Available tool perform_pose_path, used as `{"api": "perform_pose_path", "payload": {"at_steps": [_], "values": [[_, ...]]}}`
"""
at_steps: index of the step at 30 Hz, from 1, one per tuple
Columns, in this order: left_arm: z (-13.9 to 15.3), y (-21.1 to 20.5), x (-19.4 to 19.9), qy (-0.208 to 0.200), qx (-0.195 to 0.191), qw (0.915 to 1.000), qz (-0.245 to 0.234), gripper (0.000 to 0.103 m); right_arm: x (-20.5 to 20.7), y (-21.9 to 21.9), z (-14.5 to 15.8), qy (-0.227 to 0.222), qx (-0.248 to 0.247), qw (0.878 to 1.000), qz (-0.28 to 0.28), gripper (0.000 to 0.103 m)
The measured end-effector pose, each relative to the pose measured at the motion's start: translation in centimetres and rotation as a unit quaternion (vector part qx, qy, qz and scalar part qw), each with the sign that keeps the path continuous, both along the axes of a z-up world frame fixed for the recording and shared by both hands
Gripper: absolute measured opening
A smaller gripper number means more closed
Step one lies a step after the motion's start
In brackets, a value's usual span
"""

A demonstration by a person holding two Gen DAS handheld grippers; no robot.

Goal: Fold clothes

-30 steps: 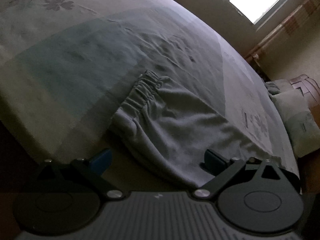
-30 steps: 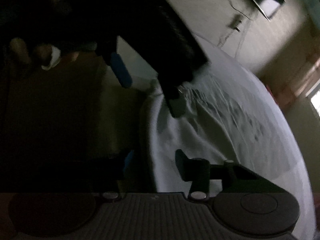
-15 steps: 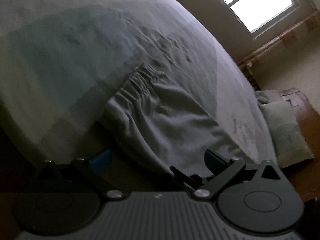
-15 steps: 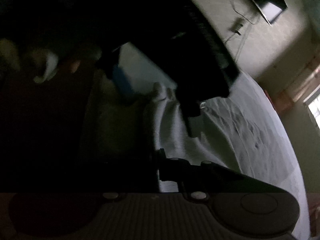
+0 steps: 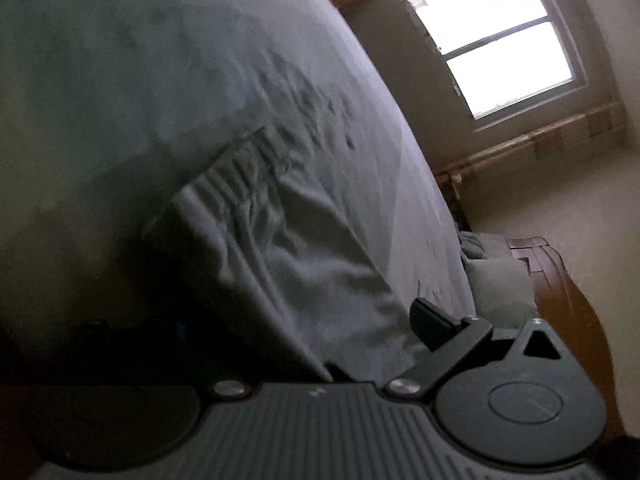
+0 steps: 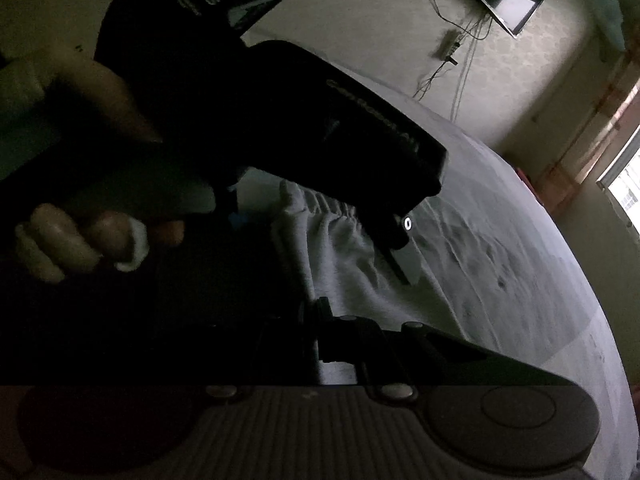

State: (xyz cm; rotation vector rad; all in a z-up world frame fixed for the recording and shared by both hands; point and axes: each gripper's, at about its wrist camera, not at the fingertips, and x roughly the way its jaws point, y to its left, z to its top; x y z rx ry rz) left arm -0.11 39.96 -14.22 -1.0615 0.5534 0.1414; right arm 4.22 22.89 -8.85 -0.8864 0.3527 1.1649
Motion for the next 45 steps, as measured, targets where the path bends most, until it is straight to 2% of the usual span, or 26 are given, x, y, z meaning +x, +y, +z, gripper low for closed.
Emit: {"api": "perform_pose_path", "payload": {"at_steps": [3,7,12,15,17,19,22,25,27,28,29,30,31,32,33,35,38,40,42,43,45], "values": [[-0.4,0.7,0.9,-0.013,0.014,0.9998,0.005,0.099,-0.2,0.0,-0.2,0.002,0.001,1.000,0.000,0.008],[-0.9,1.1,1.1,-0.050,0.032,0.9979,0.026,0.100,-0.9,-0.1,-0.1,0.011,0.012,1.000,-0.009,0.008],[-0.8,-0.5,1.2,-0.057,0.091,0.9941,0.018,0.100,-1.1,-0.3,0.1,0.027,0.016,0.999,-0.014,0.009],[-0.7,-0.6,1.2,-0.059,0.097,0.9934,0.014,0.100,-1.1,-1.0,0.4,0.066,0.022,0.998,-0.011,0.011],[-0.6,-0.8,1.4,-0.057,0.103,0.9930,0.011,0.098,-1.5,-1.6,1.0,0.080,0.026,0.996,-0.009,0.016],[-0.5,-1.0,1.5,-0.055,0.110,0.9924,0.013,0.098,-1.9,-2.5,1.5,0.085,0.030,0.996,-0.010,0.029],[-0.4,-1.1,1.5,-0.050,0.116,0.9918,0.019,0.095,-1.9,-4.8,2.4,0.092,0.034,0.995,-0.023,0.039],[-0.5,-1.4,1.2,-0.048,0.117,0.9913,0.039,0.083,-1.1,-7.5,2.9,0.108,0.038,0.992,-0.057,0.050],[-0.7,-1.6,1.0,-0.040,0.123,0.9903,0.051,0.064,-0.1,-9.3,2.9,0.128,0.045,0.986,-0.092,0.058],[-0.6,-1.7,1.0,-0.033,0.136,0.9889,0.051,0.060,0.4,-10.2,2.9,0.138,0.048,0.983,-0.111,0.064],[-0.5,-1.9,1.0,-0.025,0.153,0.9868,0.047,0.049,1.1,-11.0,2.8,0.157,0.052,0.978,-0.130,0.069],[-0.4,-2.0,1.0,-0.016,0.169,0.9846,0.045,0.036,1.9,-11.6,2.7,0.182,0.058,0.970,-0.150,0.081],[-0.3,-2.1,1.1,-0.005,0.178,0.9828,0.048,0.031,2.9,-12.0,2.4,0.209,0.064,0.961,-0.167,0.092],[-0.3,-2.1,1.1,0.003,0.186,0.9812,0.050,0.028,3.9,-12.4,2.3,0.238,0.074,0.951,-0.182,0.095],[-0.3,-2.0,1.0,0.007,0.188,0.9808,0.051,0.027,4.9,-12.7,2.2,0.270,0.089,0.939,-0.193,0.098],[-0.4,-1.8,0.9,0.005,0.184,0.9814,0.054,0.027,7.3,-13.0,1.9,0.329,0.122,0.912,-0.213,0.099],[-0.4,-1.8,0.9,0.004,0.196,0.9793,0.051,0.027,10.7,-13.0,1.3,0.395,0.172,0.869,-0.243,0.103],[-0.3,-2.2,1.2,0.005,0.204,0.9778,0.049,0.027,13.1,-12.8,0.8,0.435,0.203,0.837,-0.263,0.103],[-0.2,-2.3,1.3,0.004,0.207,0.9771,0.048,0.027,15.3,-12.4,0.2,0.485,0.226,0.796,-0.282,0.103],[-0.3,-2.3,1.3,0.004,0.209,0.9769,0.046,0.027,16.2,-12.1,-0.2,0.502,0.232,0.781,-0.291,0.103],[-0.5,-2.1,0.8,0.004,0.214,0.9759,0.042,0.027,17.7,-11.2,-0.7,0.521,0.237,0.761,-0.306,0.103]]}}
